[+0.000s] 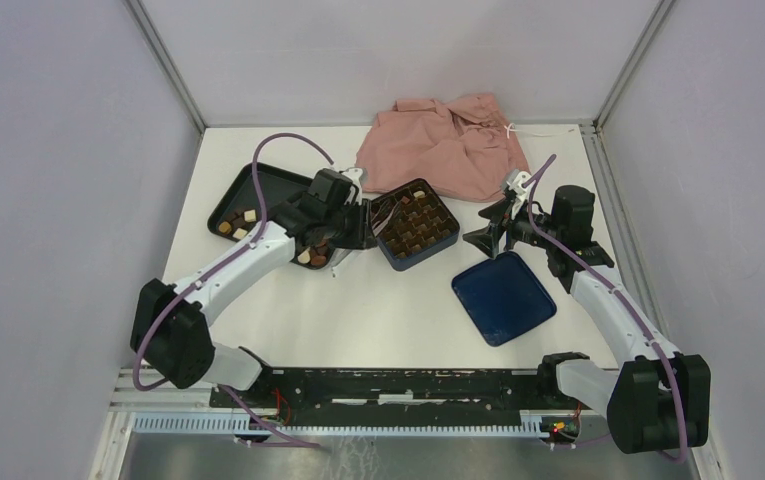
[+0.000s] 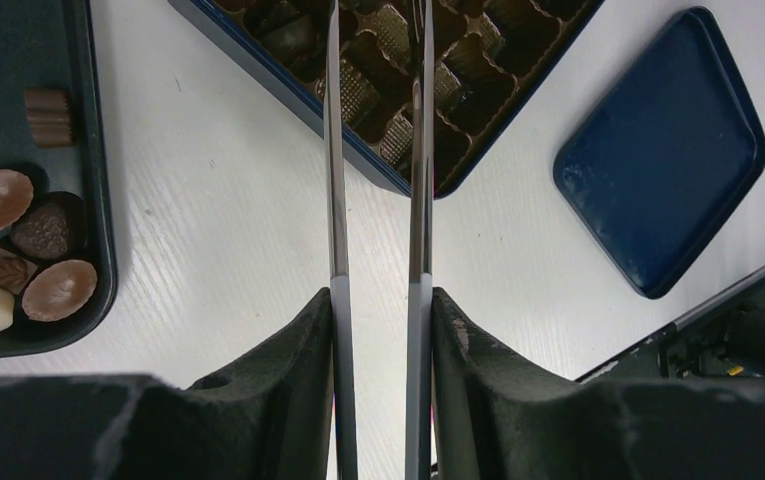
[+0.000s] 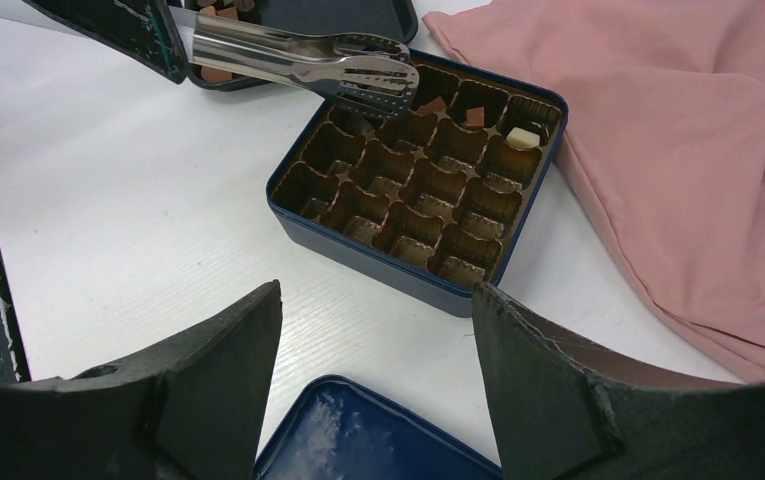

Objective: Pack the chocolate
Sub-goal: Place the fake chocolate in the packing box.

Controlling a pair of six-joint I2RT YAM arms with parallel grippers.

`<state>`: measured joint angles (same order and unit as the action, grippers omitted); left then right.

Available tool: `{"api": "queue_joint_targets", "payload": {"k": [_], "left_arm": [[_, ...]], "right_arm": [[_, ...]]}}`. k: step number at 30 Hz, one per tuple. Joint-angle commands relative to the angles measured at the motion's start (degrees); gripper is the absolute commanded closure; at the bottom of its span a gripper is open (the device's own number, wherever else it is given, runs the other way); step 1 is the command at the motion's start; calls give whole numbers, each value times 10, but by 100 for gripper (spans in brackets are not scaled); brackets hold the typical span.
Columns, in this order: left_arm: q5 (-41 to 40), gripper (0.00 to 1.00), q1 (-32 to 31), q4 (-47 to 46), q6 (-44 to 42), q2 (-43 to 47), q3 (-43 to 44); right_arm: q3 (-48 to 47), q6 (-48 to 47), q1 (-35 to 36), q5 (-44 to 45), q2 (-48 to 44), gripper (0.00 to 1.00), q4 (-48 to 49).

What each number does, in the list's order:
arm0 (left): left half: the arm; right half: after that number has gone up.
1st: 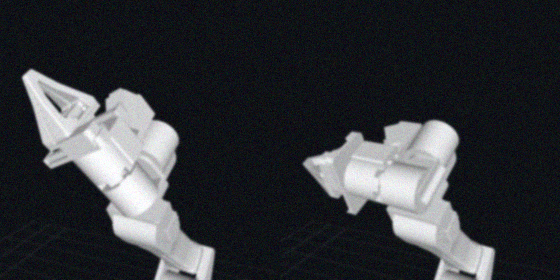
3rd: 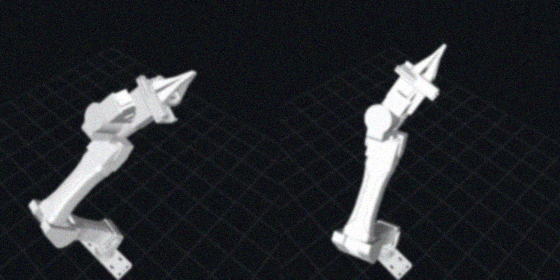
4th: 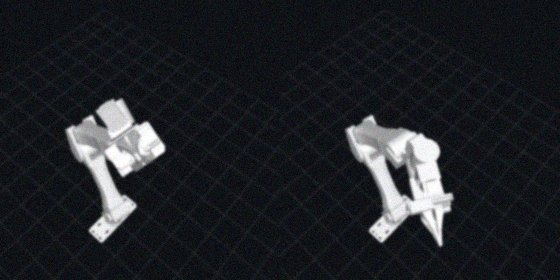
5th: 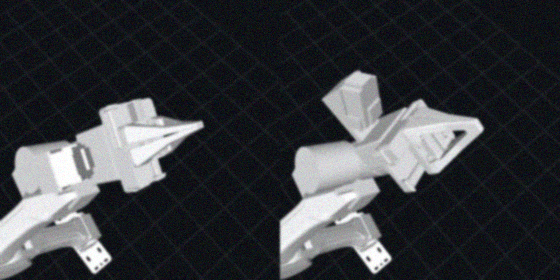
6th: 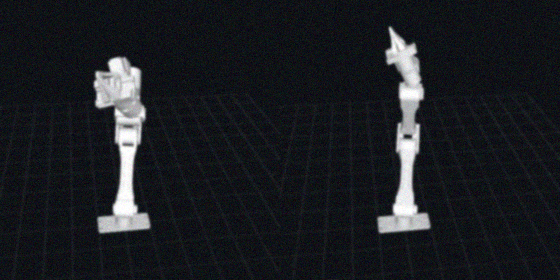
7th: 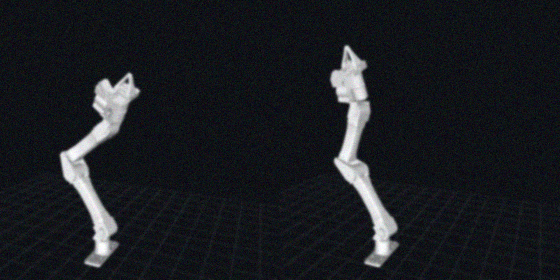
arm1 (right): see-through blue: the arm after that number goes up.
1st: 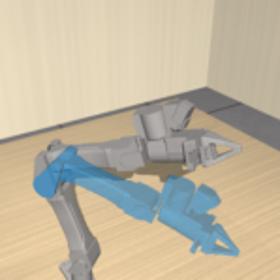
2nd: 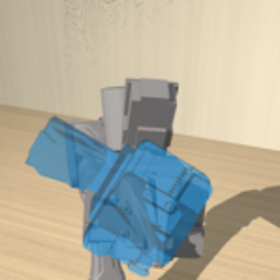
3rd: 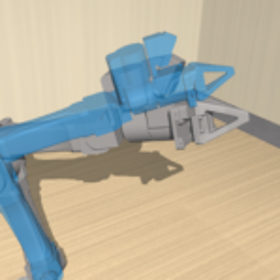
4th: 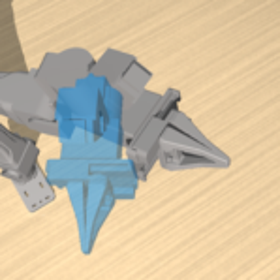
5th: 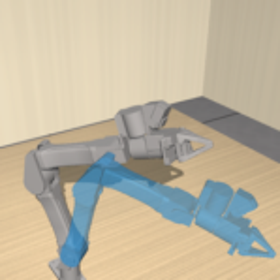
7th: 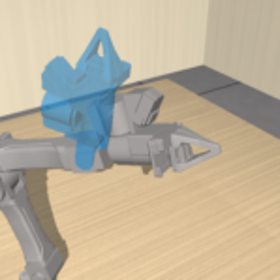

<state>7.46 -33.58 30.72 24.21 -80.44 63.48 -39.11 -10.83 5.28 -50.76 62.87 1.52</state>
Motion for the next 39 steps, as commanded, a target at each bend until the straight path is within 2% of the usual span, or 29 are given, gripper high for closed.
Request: {"api": "queue_joint_targets", "payload": {"k": [1, 8, 17, 31, 39], "left_arm": [[-28, 86, -11, -22, -1, -19, 45], [-51, 70, -23, -11, -10, -50, 65], [-70, 61, -30, 1, -14, -67, 79], [-73, 54, -34, 9, -15, -68, 86], [-73, 55, -34, 9, -12, -55, 90]], "right_arm": [[-25, -9, 4, -2, 0, 25, 6], [-25, -9, 4, -2, 0, 25, 6], [-26, -10, 4, -2, -1, 25, 5], [-26, -10, 4, -3, -2, 25, 4], [-26, -11, 4, -3, -1, 25, 4]]}}
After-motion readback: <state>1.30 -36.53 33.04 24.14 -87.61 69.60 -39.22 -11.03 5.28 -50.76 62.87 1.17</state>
